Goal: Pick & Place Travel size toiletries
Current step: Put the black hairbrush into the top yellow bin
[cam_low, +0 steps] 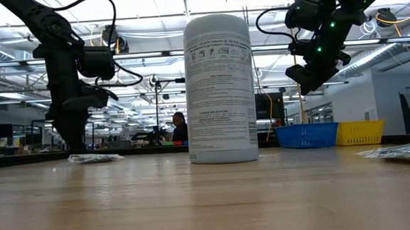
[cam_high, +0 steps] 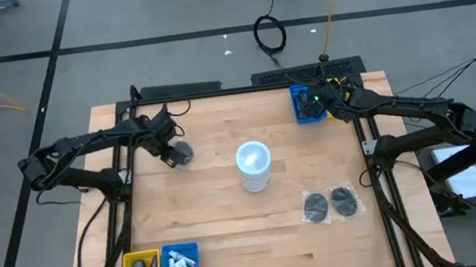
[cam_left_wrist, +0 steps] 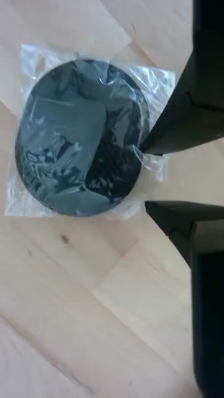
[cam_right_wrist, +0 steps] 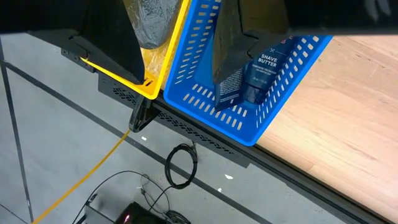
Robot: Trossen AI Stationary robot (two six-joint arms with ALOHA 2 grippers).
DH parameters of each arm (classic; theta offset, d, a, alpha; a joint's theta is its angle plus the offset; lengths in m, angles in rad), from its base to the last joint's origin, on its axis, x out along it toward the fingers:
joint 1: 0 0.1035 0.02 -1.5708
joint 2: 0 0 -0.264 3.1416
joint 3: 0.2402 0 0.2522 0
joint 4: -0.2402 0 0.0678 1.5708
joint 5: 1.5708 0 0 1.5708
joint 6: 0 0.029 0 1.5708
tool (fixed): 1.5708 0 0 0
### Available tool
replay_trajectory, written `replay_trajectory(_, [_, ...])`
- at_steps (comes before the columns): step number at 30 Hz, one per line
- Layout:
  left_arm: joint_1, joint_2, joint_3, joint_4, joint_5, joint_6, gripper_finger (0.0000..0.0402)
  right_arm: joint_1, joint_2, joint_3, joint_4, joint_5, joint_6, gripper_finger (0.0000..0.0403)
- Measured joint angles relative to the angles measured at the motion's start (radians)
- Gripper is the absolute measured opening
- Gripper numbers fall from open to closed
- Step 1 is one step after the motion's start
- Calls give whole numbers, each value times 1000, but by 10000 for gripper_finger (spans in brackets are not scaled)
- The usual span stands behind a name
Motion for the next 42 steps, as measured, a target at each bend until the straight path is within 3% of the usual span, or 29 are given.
replay_trajectory(7, [0, 0, 0, -7, -77, -60, 243, 0, 0, 0, 0, 0, 0, 180])
replay_trajectory(12, [0, 4, -4, 32, 1, -80, 298, 0, 0, 0, 0, 0, 0, 180])
replay_trajectory(15, [0, 23, -4, 57, 54, -67, 306, 0, 0, 0, 0, 0, 0, 180])
replay_trajectory(21, [15, 99, -4, 102, 44, -41, 296, 0, 0, 0, 0, -1, 0, 180])
replay_trajectory(24, [43, 159, -2, 141, 101, -33, 288, 0, 0, 0, 0, -1, 0, 180])
replay_trajectory(26, [59, 201, 2, 167, 154, -26, 282, 0, 0, 0, 0, -1, 0, 180])
replay_trajectory(32, [68, 253, 9, 207, 175, 31, 239, 0, 0, 0, -1, -2, 0, 180])
replay_trajectory(35, [69, 237, 1, 207, 209, 36, 183, 0, 0, 0, -1, -2, 0, 180])
replay_trajectory(40, [68, 199, -7, 196, 225, 52, 41, 0, 0, 0, -1, -3, 1, 180])
replay_trajectory(42, [68, 185, -8, 192, 224, 56, 14, 0, 0, 0, -1, -3, 1, 180])
